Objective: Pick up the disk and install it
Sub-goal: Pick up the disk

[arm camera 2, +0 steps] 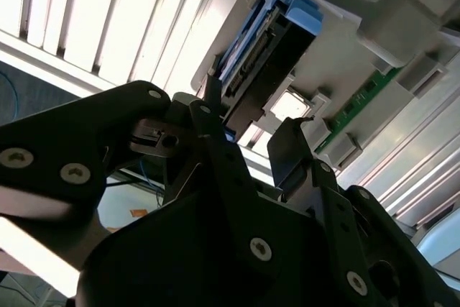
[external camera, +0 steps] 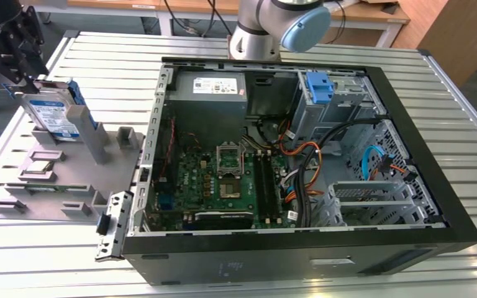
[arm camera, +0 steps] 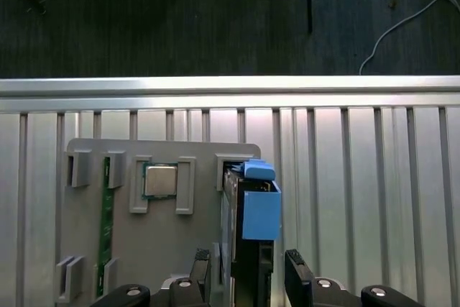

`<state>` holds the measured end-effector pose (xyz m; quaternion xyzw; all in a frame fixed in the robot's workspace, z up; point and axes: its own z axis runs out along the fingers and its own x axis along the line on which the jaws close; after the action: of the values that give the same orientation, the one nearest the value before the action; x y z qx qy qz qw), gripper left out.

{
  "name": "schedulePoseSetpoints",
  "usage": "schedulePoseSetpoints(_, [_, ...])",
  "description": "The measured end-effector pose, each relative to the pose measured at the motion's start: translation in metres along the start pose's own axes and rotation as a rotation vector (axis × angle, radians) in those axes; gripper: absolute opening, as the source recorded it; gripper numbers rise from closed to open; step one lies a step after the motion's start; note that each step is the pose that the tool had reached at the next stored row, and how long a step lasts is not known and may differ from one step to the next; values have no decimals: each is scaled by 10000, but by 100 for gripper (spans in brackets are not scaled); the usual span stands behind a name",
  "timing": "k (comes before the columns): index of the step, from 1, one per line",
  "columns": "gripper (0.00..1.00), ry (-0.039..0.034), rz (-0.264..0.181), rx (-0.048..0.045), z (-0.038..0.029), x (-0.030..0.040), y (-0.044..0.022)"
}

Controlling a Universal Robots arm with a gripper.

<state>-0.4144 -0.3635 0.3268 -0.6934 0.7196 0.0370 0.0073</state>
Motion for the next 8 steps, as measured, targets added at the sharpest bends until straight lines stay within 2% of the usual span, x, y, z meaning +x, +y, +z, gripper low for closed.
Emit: schedulePoseSetpoints(8, [53,4,0,1,45,3,-2])
